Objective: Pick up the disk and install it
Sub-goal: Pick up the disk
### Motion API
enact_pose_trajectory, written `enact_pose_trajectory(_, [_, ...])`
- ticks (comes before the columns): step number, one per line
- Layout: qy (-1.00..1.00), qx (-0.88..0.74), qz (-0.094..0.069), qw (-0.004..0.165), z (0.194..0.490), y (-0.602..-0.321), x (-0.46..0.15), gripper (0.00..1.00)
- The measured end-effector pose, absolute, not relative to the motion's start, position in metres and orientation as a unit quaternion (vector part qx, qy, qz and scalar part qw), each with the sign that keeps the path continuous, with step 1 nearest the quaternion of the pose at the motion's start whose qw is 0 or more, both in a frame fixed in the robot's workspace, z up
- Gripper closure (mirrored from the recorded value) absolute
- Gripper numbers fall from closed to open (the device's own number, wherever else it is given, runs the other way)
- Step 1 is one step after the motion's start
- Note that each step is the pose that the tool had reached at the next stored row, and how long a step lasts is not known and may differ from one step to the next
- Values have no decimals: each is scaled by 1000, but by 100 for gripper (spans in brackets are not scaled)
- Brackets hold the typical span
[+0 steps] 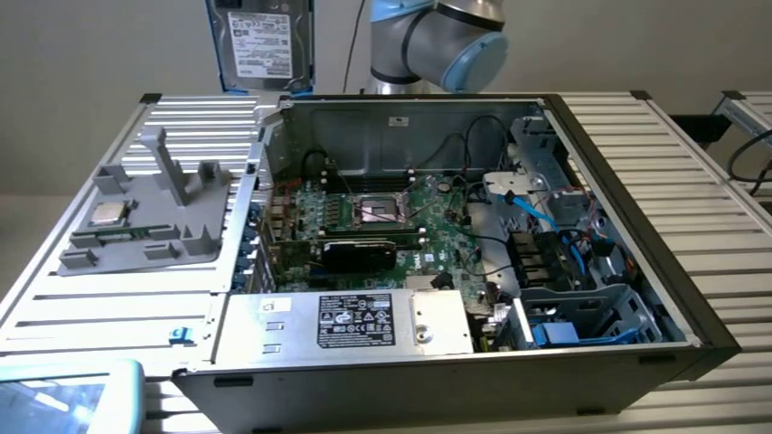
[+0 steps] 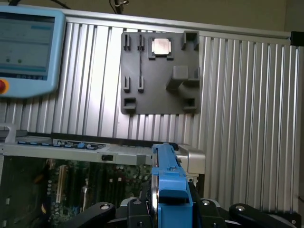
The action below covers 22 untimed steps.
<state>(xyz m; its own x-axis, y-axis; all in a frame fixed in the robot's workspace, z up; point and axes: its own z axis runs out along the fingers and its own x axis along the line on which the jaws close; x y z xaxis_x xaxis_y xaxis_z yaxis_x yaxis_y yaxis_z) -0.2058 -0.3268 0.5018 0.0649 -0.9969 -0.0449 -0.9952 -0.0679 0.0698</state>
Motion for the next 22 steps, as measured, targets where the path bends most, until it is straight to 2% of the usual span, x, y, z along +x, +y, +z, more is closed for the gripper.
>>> enact_pose_trajectory(22, [-683, 730, -40, 10, 502, -373, -147, 63])
